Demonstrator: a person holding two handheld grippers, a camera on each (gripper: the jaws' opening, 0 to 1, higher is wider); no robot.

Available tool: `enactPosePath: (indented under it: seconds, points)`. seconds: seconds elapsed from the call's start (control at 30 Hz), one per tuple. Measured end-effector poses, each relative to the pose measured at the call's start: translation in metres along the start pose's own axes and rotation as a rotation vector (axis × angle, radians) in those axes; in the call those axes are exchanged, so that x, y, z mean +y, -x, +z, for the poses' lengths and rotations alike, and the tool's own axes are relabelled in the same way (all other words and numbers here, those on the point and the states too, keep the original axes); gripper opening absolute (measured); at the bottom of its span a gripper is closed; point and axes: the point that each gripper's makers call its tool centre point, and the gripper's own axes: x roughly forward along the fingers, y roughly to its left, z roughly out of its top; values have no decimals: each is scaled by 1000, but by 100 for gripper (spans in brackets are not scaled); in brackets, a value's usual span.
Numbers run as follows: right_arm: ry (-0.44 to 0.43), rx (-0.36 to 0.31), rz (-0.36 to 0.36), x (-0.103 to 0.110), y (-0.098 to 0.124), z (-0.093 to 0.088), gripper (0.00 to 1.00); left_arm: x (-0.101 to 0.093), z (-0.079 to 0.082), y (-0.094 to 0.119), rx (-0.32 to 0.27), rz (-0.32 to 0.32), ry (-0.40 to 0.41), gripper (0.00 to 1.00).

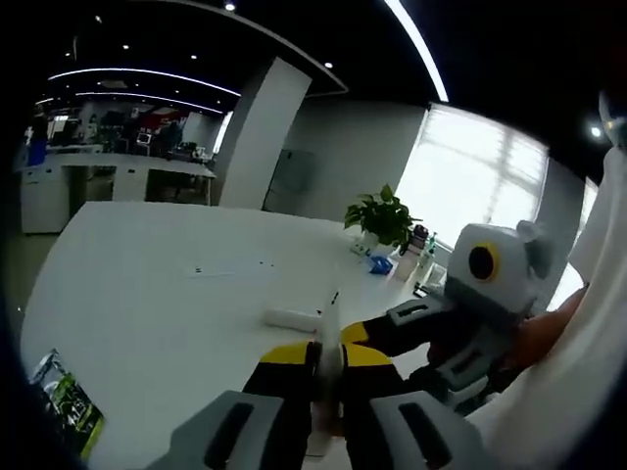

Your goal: Arrange the skincare products in the storage area until every visible bottle or jar stands upright without overlapping.

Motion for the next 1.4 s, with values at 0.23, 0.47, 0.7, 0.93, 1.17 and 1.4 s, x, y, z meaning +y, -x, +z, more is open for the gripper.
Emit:
enactPosePath:
  seconds: [0.23,0.47,0.7,0.93,1.17,1.4]
  points:
    - [-10,39,120,13,-4,-12,32,14,-11,11,6,24,-28,8]
    - [0,53,171,18,-4,-14,35,29,-28,25,28,67,-76,8]
    - [58,51,265,26,-5,-3,34,28,-43,28,28,26,-117,8]
    - [98,79,315,32,-3,-6,36,24,-58,24,52,0,-164,9]
    - [162,94,410,41,4,-2,34,13,-76,19,76,-41,-198,9]
    - [318,197,510,42,3,-5,26,7,-75,15,34,-82,-224,9]
